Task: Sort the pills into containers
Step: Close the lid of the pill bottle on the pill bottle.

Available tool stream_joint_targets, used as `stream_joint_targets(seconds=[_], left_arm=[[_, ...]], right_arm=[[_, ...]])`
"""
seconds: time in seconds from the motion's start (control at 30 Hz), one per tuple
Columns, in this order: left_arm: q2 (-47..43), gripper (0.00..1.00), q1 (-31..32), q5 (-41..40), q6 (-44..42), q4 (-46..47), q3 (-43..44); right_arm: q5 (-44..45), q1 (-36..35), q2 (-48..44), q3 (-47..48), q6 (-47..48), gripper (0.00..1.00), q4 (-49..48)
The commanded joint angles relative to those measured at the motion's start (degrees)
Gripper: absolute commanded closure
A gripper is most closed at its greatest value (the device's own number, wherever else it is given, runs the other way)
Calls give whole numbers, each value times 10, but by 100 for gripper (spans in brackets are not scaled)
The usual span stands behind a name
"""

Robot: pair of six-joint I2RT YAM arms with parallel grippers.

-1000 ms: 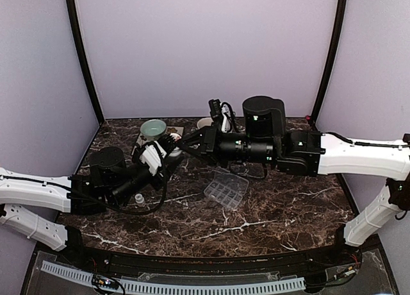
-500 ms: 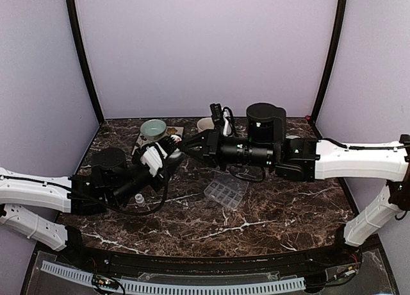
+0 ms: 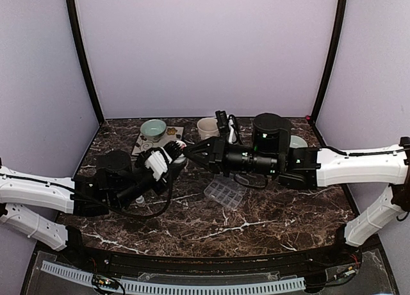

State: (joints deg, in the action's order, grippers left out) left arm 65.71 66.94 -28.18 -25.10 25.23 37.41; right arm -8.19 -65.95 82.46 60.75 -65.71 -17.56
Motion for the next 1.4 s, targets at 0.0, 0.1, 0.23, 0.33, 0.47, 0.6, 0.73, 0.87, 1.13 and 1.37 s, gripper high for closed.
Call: stream_joint_targets(seconds=[0.0, 0.1, 0.23, 0.33, 0.47, 0.6, 0.73, 0.87, 1.13, 1.37], left_arm=[[6, 100, 19, 33, -6, 62, 27], [11, 100, 20, 25, -5, 59, 33], [15, 100, 20, 17, -4, 59, 36], [18, 100, 19, 13, -5, 57, 39], [20, 100, 19, 5, -6, 56, 42], [23, 100, 19, 4, -6, 52, 46], [23, 100, 19, 7, -5, 45, 48], [25, 100, 19, 12, 7, 23, 57], [31, 100, 20, 24, 34, -28, 77], [38, 100, 17, 63, 69, -103, 114]], right_arm=[[6, -4, -7, -22, 4, 90, 2], [11, -4, -17, -27, 6, 78, -1], [14, -4, -28, -34, 8, 64, -12], [21, -4, -39, -36, 12, 58, -12], [30, -4, -49, -34, 19, 53, 0], [43, -6, -58, -28, 30, 52, 24], [73, -12, -69, -14, 58, 51, 78], [109, -23, -81, 0, 92, 49, 137], [171, -52, -115, 4, 147, 46, 195], [248, -106, -112, 48, 266, 40, 299]])
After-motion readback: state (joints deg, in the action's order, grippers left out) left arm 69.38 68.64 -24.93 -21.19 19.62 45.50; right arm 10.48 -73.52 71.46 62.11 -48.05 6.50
